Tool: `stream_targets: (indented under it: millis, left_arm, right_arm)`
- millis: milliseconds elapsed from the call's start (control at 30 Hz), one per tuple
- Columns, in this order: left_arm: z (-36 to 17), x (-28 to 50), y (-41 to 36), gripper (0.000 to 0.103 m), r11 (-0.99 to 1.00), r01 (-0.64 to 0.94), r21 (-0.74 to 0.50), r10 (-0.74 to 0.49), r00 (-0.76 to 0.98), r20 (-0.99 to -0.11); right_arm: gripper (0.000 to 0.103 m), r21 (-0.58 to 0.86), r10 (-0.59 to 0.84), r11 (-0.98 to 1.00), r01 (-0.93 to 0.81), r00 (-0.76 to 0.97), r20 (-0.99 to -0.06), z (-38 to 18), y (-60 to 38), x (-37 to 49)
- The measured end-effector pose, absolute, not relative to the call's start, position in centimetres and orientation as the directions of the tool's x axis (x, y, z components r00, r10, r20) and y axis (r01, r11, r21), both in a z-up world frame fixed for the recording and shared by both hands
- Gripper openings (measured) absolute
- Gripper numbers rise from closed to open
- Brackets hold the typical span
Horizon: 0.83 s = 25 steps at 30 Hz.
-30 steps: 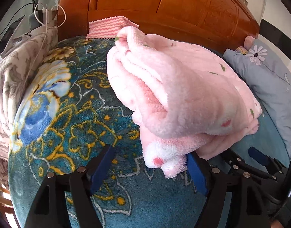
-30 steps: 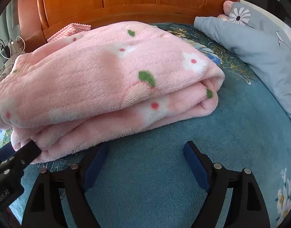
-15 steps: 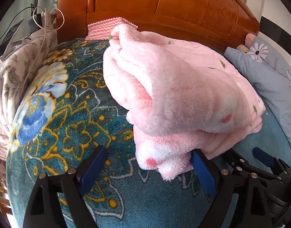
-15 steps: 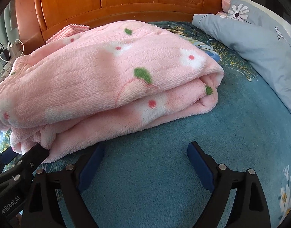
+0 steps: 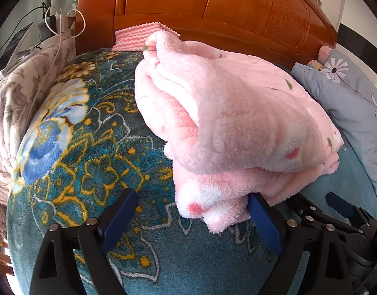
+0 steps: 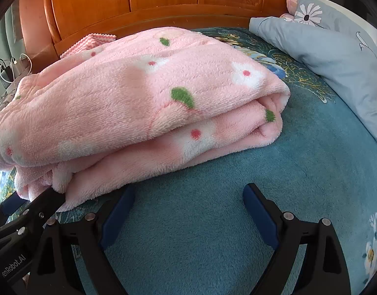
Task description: Fold clothes
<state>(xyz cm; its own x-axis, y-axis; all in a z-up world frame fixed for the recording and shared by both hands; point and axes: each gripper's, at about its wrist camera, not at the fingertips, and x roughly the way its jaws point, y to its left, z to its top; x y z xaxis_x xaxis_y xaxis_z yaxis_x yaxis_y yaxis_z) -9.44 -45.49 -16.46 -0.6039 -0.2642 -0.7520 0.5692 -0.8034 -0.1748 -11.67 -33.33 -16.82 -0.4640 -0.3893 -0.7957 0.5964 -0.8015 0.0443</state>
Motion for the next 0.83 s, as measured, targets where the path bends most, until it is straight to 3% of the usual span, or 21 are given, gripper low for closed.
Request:
stream_targets:
  millis: [833]
  left_arm:
    - [-16.57,-9.71,-45.74,0.094,-0.807,0.561,-0.184,-0.253,-0.610,-0.750]
  right_arm:
    - [0.091,0.042,-0.387,-0.804,0.593,-0.468,-0.795,-17.01,-33.40,-11.60]
